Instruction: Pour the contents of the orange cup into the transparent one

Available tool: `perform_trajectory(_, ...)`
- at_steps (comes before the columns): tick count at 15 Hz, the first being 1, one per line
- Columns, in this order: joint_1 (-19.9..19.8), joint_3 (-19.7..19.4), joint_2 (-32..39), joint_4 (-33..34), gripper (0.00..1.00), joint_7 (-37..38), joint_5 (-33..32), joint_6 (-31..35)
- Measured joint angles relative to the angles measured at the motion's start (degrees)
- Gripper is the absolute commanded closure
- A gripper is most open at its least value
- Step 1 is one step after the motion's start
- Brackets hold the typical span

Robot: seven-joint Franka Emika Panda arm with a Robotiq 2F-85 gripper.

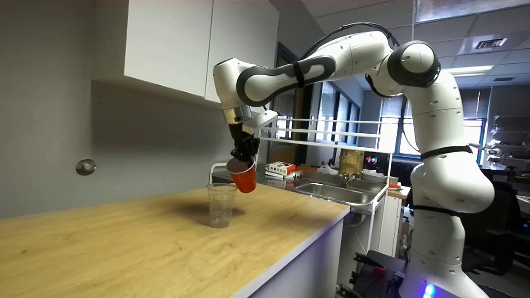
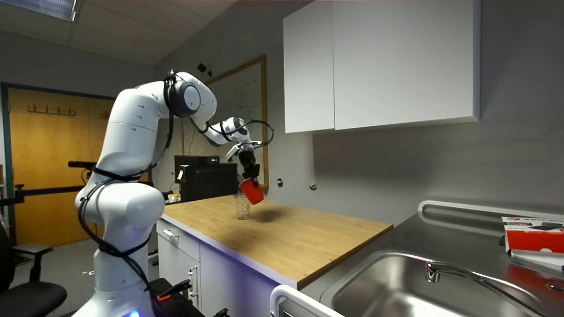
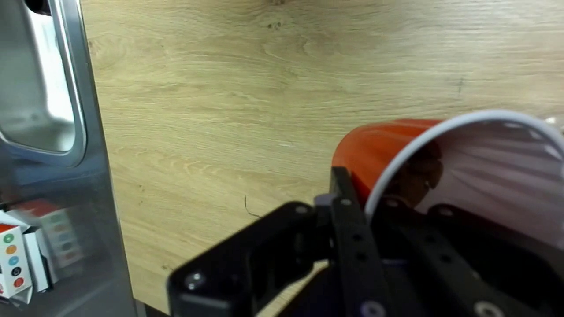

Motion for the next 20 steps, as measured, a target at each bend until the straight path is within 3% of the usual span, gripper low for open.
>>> perform_trajectory(11,7.18,1.69,6.08,0.87,0.96,8.26,-18.02,-6.41)
perform_trajectory(20,8.49,4.22,7.59,8.09,0.96,8.33,-18.97,-15.45)
